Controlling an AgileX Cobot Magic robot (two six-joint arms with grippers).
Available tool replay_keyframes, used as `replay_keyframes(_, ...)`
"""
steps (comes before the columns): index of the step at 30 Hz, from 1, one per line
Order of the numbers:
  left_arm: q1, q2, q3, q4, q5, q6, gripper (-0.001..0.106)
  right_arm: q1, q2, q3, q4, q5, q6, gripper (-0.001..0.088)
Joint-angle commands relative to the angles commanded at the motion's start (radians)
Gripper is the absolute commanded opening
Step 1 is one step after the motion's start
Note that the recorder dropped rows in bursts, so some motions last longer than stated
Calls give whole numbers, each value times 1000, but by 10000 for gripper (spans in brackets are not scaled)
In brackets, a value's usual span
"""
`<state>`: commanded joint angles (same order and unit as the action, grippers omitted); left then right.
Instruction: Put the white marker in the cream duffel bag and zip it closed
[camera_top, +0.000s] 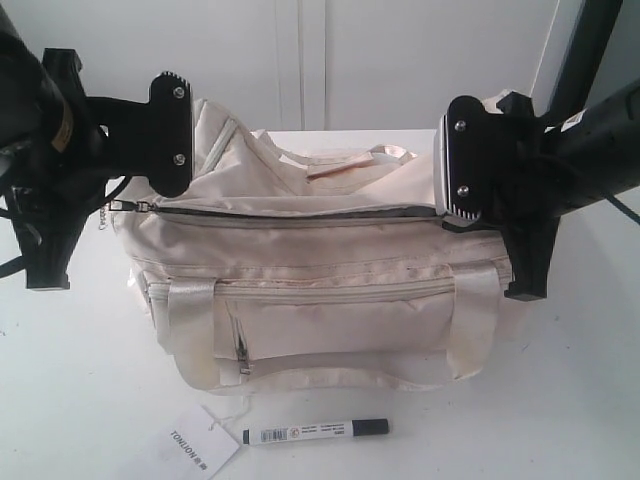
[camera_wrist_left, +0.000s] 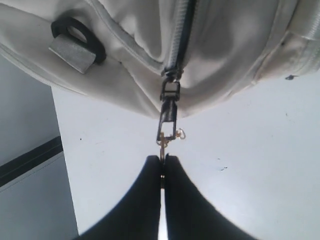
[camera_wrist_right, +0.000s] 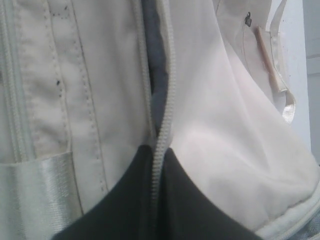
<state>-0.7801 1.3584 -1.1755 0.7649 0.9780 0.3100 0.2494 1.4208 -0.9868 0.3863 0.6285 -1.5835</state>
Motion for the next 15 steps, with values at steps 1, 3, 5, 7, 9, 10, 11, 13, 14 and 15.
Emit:
replay_keyframes(1,0,0,0,0,0,0,0,0,0,0,-2,0,0,0)
replay_keyframes(3,0,0,0,-2,-4,0,0,0,0,0,-2,0,14,0)
replay_keyframes(5,0,0,0,-14,-14,0,0,0,0,0,-2,-3,21,0)
replay_keyframes(7,0,0,0,-37,-29,0,0,0,0,0,0,0,28,0)
replay_keyframes(9,0,0,0,-49,-40,0,0,0,0,0,1,0,61,0)
replay_keyframes(10,0,0,0,-55,-47,0,0,0,0,0,1,-3,75,0)
replay_keyframes(11,0,0,0,-57,-50,0,0,0,0,0,1,-2,80,0)
replay_keyframes(13,0,0,0,-57,-52,0,0,0,0,0,2,-2,80,0)
replay_keyframes(14,0,0,0,-57,-52,0,0,0,0,0,4,-2,80,1)
replay_keyframes(15,0,0,0,-57,-54,0,0,0,0,0,4,-2,80,1)
